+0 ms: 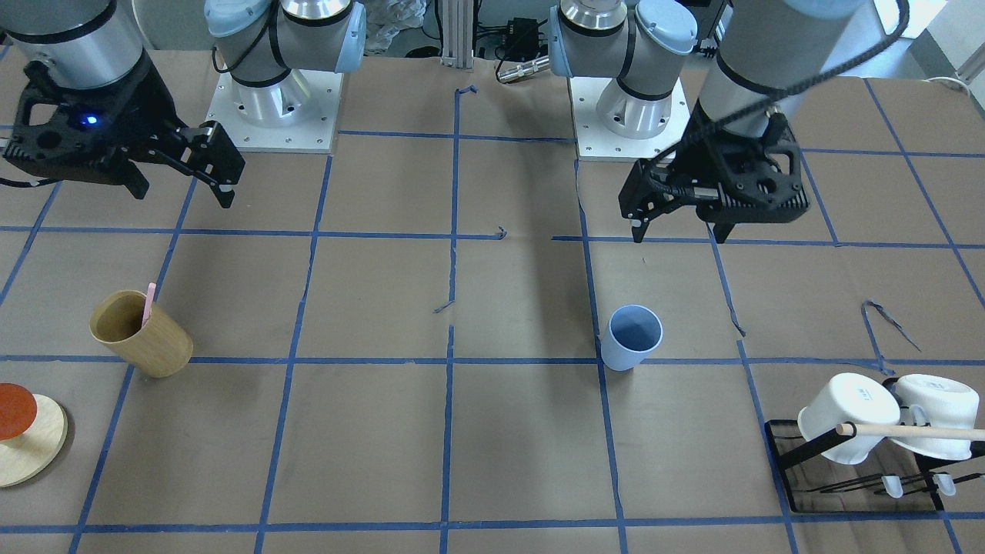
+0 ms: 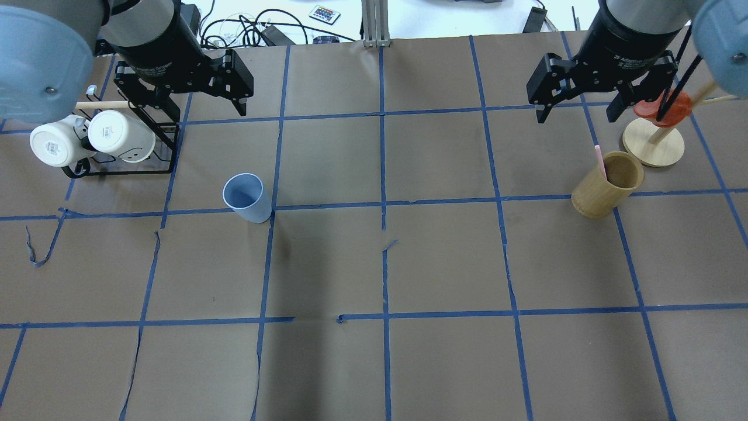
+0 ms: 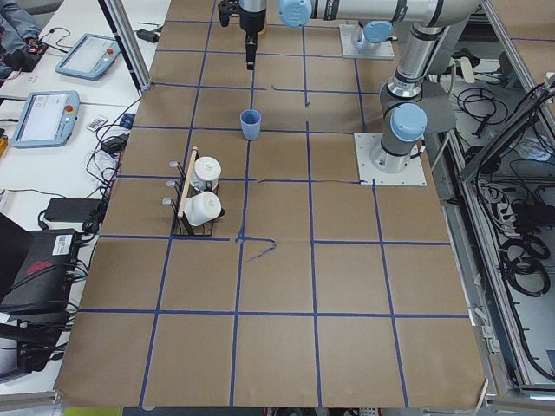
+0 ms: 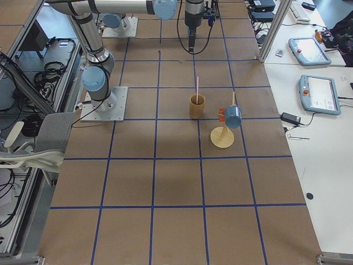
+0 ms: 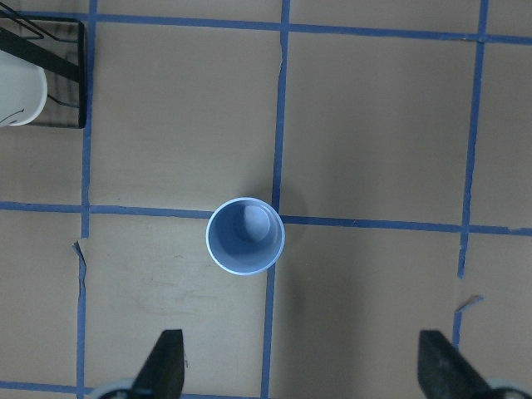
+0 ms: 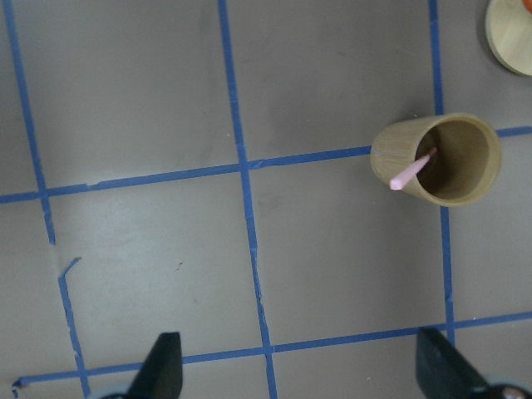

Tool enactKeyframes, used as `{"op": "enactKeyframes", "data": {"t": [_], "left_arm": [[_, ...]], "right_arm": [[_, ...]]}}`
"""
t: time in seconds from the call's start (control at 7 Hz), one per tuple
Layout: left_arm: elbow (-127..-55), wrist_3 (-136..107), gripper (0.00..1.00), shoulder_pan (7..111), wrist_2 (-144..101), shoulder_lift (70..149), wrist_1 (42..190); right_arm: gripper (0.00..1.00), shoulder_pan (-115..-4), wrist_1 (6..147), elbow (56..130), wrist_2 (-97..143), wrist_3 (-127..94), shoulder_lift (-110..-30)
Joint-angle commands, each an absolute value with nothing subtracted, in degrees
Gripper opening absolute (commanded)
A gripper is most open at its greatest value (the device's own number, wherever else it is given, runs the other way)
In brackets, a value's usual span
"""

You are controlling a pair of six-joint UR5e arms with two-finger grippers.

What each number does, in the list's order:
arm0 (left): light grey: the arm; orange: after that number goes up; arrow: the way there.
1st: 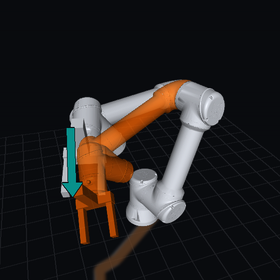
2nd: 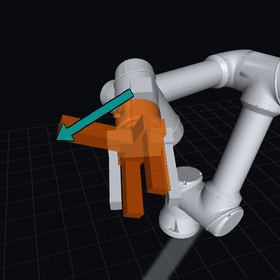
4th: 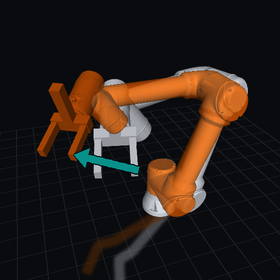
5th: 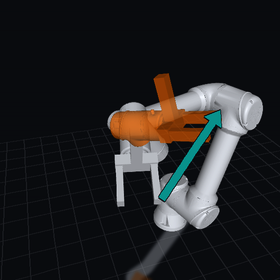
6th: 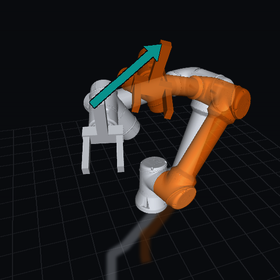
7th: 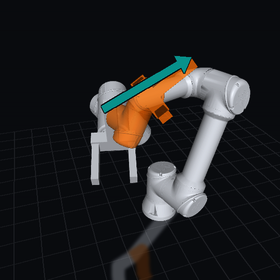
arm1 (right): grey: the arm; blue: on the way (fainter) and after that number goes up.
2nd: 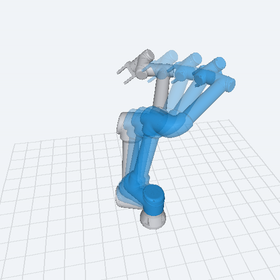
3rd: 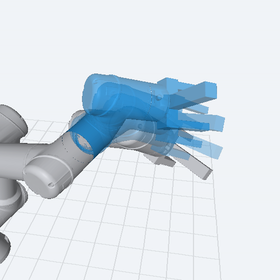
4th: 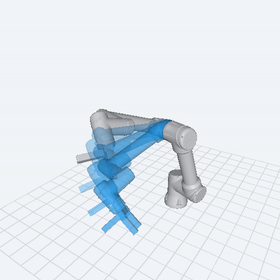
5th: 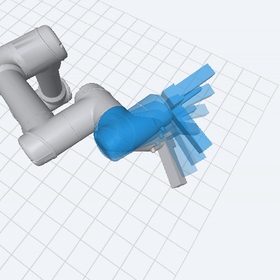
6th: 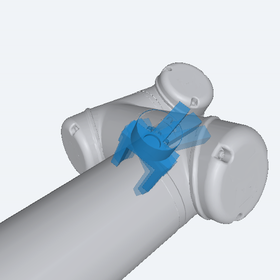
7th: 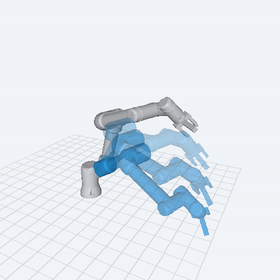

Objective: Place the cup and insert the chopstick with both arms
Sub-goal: 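Lower left gripper onto the light blue cup while right gripper descends to chopstick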

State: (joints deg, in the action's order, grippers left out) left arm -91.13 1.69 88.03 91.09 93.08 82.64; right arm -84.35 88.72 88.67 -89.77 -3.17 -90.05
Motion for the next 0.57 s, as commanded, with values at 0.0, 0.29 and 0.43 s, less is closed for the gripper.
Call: {"op": "enactKeyframes", "data": {"t": [0.0,0.29,0.43], "left_arm": [[-103.82,3.88,1.0,82.36,90.7,96.04,68.37],[-108.53,4.22,0.97,82.35,90.79,98.86,66.1],[-108.63,3.52,0.96,82.44,90.27,100.79,63.31]], "right_arm": [[1.0,-75.11,88.59,88.42,-85.89,-8.17,-89.12],[1.0,-69.89,88.51,88.68,-85.61,-16.79,-85.02],[1.0,-69.87,88.59,88.77,-84.47,-21.75,-82.47]]}}
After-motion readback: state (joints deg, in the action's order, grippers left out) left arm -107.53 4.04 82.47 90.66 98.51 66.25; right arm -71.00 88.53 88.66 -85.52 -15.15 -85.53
